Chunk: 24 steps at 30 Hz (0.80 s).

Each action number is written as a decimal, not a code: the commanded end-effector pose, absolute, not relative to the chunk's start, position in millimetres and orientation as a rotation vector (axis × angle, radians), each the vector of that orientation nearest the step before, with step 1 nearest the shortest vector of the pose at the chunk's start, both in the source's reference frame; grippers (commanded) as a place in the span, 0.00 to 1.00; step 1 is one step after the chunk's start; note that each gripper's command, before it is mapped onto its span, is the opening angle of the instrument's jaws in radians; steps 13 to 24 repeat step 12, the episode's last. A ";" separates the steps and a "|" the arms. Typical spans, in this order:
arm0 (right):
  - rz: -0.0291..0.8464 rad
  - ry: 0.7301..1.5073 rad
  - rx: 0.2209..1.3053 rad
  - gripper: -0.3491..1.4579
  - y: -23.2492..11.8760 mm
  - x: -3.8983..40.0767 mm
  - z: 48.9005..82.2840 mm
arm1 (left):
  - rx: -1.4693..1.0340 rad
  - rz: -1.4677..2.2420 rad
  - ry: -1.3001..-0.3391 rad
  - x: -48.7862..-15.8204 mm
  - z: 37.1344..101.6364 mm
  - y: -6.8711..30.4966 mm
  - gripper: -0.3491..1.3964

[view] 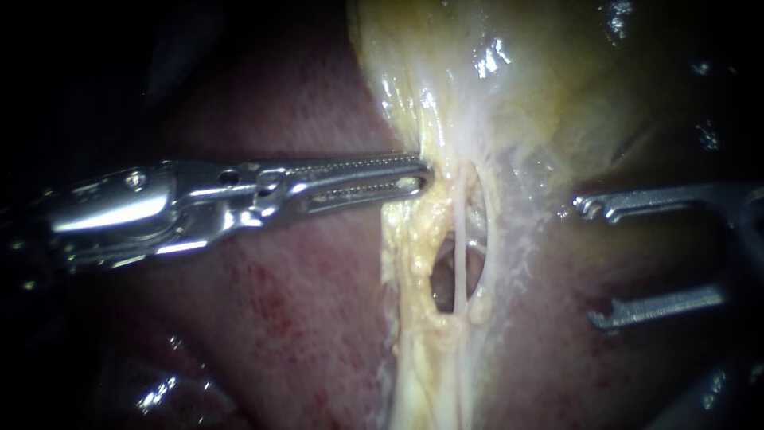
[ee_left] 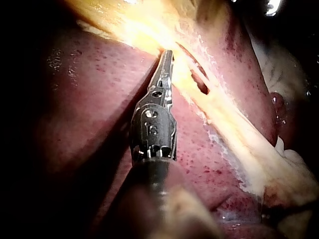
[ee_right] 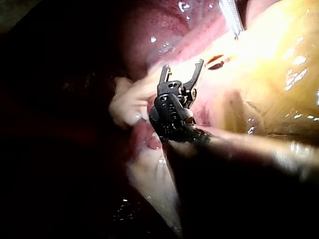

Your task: Grabbing gallbladder

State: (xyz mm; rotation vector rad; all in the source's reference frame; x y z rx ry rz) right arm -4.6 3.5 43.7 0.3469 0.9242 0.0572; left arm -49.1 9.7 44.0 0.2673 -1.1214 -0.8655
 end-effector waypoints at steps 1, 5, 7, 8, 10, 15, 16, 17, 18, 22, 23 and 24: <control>0.057 0.924 0.347 0.51 3.5 -4.6 43.7 | 0.268 -0.866 -1.122 -49.1 43.9 9.7 0.00; 0.057 0.924 0.347 0.51 3.5 -4.6 43.7 | 0.270 -0.872 -1.121 -49.1 43.9 9.7 0.00; 0.057 0.924 0.347 0.51 3.5 -4.6 43.7 | 0.270 -0.872 -1.121 -49.0 43.9 9.7 0.00; 0.057 0.924 0.347 0.51 3.5 -4.6 43.7 | 0.269 -0.873 -1.121 -49.0 43.9 9.7 0.00; 0.057 0.924 0.347 0.50 3.5 -4.6 43.7 | 0.272 -0.879 -1.120 -49.0 43.9 9.7 0.00; 0.057 0.924 0.347 0.50 3.5 -4.6 43.7 | 0.271 -0.880 -1.120 -49.0 43.9 9.7 0.00; 0.057 0.924 0.347 0.50 3.5 -4.6 43.7 | 0.271 -0.880 -1.120 -49.0 43.9 9.7 0.00; 0.057 0.924 0.347 0.50 3.5 -4.6 43.7 | 0.271 -0.880 -1.120 -49.0 43.9 9.7 0.00; 0.057 0.924 0.347 0.50 3.5 -4.6 43.7 | 0.271 -0.880 -1.120 -49.0 43.9 9.7 0.00; 0.057 0.924 0.347 0.50 3.5 -4.6 43.7 | 0.271 -0.880 -1.120 -49.0 43.9 9.7 0.00; 0.057 0.924 0.347 0.50 3.5 -4.6 43.7 | 0.271 -0.880 -1.120 -49.0 43.9 9.7 0.00; 0.057 0.924 0.347 0.50 3.5 -4.6 43.7 | 0.271 -0.880 -1.120 -49.0 43.9 9.7 0.00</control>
